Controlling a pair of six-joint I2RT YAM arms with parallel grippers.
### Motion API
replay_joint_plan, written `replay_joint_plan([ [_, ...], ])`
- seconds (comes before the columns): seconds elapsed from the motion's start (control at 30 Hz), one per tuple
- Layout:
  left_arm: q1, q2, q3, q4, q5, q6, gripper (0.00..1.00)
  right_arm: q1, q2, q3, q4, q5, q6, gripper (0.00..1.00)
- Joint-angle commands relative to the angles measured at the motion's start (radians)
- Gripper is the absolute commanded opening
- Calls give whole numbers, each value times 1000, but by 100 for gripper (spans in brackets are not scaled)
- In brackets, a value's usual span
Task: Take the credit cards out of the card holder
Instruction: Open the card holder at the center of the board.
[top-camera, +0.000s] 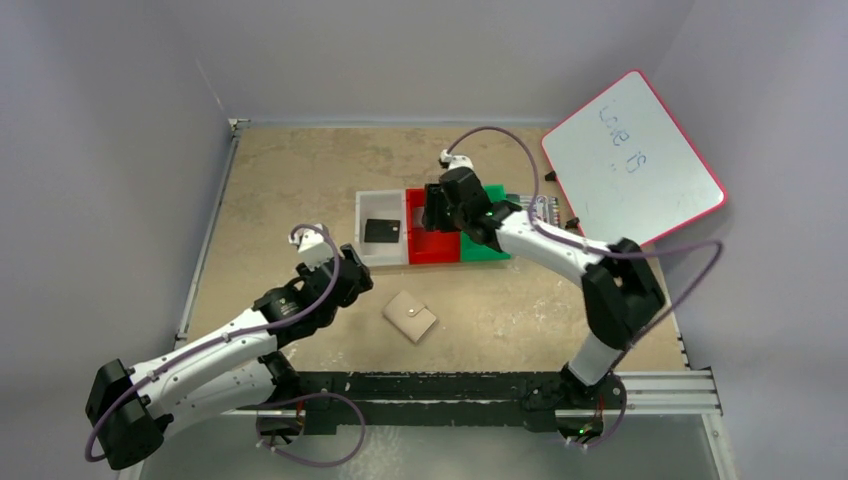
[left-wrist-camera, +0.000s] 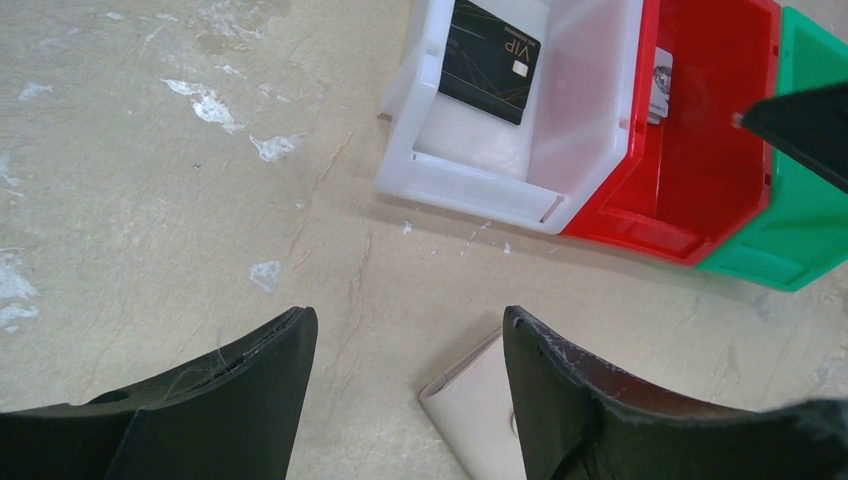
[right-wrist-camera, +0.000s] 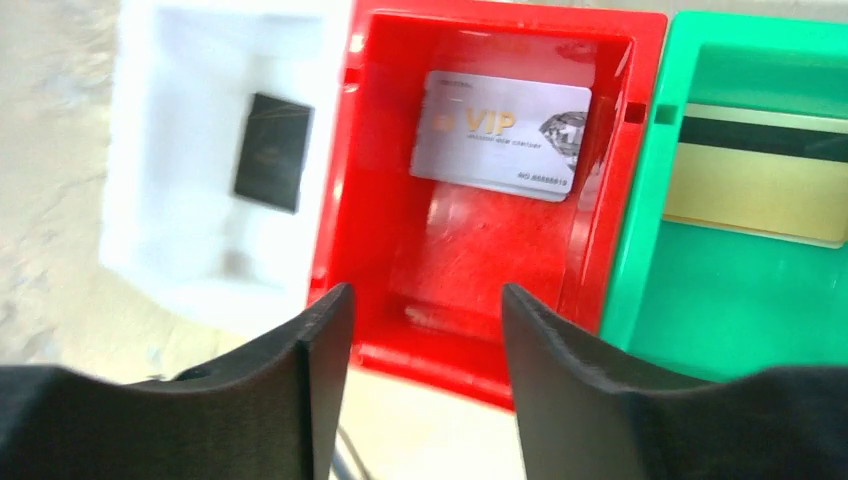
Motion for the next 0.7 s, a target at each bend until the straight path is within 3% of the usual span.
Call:
replay_joint_plan([
  [0.0,0,-25,-32,49,15,-56,71,25,-207,-183,146,-148,-6,68],
  [0.03,1,-35,-45,47,5,-85,74,37,-247,-238,183,-187,4,75],
  [0.1,0,-69,-80,48,-4,-142,81,59,-311,-376,258,-284,23,81],
  [0.3,0,-259,-201,11,-29,-290,93,212,-345,-487,309,-252,77,82],
  [0.43,0,-374,-222,-165,-116,-436,96,291,-271,-454,262,-184,39,75],
  [0.67,0,-446,-129,-369,-194,-429,100,369,-181,-365,160,-72,-47,60],
])
